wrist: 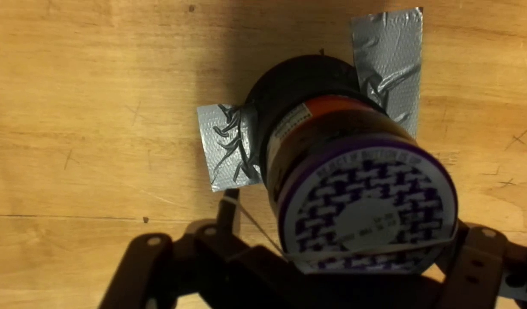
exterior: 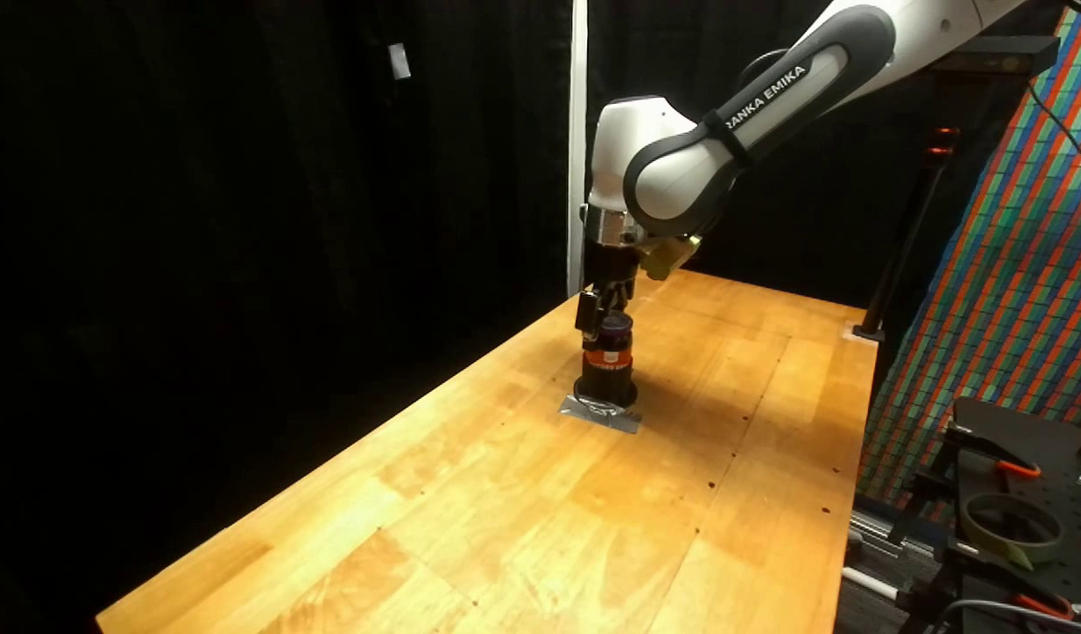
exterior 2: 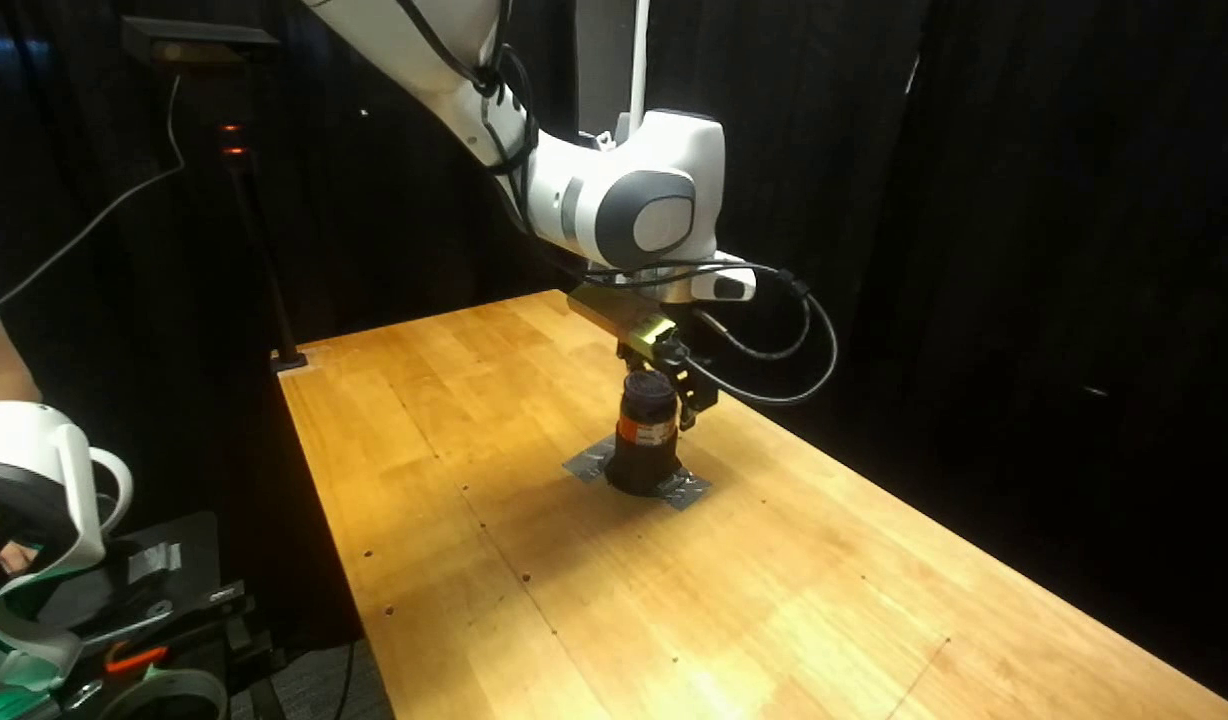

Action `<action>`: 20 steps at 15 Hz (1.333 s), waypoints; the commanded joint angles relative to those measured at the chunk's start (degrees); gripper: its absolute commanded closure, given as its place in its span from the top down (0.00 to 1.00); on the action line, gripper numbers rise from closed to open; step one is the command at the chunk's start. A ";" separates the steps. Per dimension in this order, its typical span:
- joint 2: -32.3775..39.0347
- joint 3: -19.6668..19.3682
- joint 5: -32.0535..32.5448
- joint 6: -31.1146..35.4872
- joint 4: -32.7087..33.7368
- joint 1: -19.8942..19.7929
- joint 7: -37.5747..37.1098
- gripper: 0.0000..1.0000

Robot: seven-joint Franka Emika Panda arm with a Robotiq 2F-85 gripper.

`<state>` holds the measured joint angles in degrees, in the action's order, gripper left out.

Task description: Put the rubber band around the base of the cup

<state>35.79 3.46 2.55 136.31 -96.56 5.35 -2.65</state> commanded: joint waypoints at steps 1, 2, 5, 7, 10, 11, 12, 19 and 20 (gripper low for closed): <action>-1.78 -0.71 -0.58 -3.94 -0.75 0.08 -0.90 1.00; -2.23 -0.70 -0.68 -4.26 -1.17 -0.01 -1.14 1.00; -4.54 0.58 -2.69 -6.90 -3.67 -1.39 0.85 1.00; -5.86 1.03 -4.12 -8.38 -5.23 -2.01 2.21 1.00; -7.95 1.36 -5.97 -9.64 -7.88 -2.92 4.15 1.00; -8.76 1.48 -6.55 -9.40 -9.19 -3.27 4.87 1.00; -9.48 1.39 -6.80 -8.74 -10.52 -3.40 5.05 1.00; -14.61 1.05 -5.85 8.86 -23.62 -2.42 4.97 0.51; -15.29 1.19 -5.83 12.81 -25.62 -2.33 5.02 0.42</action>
<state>25.55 4.32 -3.24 140.19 -113.33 2.87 1.42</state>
